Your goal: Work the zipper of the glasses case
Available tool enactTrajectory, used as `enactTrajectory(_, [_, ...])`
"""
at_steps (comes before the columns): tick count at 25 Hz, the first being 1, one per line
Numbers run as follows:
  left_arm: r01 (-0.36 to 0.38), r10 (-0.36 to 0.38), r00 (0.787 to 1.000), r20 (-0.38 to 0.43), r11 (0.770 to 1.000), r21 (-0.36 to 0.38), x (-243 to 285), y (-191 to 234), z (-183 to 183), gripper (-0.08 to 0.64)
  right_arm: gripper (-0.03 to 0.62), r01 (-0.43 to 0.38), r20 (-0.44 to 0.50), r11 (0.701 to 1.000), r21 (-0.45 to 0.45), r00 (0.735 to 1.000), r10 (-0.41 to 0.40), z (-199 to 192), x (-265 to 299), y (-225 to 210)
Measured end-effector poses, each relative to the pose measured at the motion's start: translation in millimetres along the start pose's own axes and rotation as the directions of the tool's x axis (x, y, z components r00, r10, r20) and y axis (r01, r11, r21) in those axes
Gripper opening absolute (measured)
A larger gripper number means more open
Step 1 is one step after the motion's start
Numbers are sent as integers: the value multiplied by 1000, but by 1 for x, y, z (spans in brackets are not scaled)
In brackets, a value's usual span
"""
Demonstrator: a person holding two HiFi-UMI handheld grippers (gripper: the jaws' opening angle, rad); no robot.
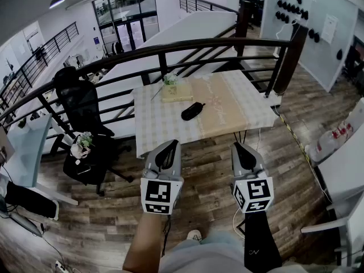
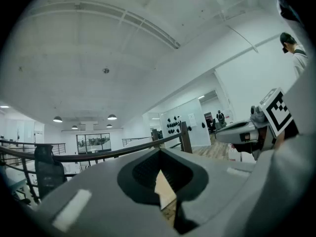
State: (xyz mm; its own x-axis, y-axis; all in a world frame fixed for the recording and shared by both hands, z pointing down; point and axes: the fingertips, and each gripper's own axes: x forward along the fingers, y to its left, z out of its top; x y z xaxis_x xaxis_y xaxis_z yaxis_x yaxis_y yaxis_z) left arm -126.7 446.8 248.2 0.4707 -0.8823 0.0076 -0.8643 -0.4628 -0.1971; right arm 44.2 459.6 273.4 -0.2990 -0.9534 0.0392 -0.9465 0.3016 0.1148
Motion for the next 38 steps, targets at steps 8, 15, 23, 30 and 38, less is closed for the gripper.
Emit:
enactTrajectory(8, [8,-8,1000,1,1000,7,-5,-4,1,9,29,-10,-25,1000,-9,1000,10,-5,-4,-1])
enactTrajectory(15, [-6,6,1000,-3,1000,21,-7,-3,0,9,31,-19,-28,1000,-9,999,19,-6,-3,3])
enactTrajectory(23, [6,-6,1000,3,1000,28,-10,-4,0,9,173,-30,-20,1000,-5,999,30,-10,-1,11])
enactTrajectory(30, [6,-6,1000,0,1000,22,-3,-4,-5,9,175,-28,-11,1000,-1,1000,28,-15,-2,7])
enactTrajectory(38, [-12,12,1000,-13,1000,20,32,5,-11,9,176,-47,-12,999,8,999,47,-23,29,-11])
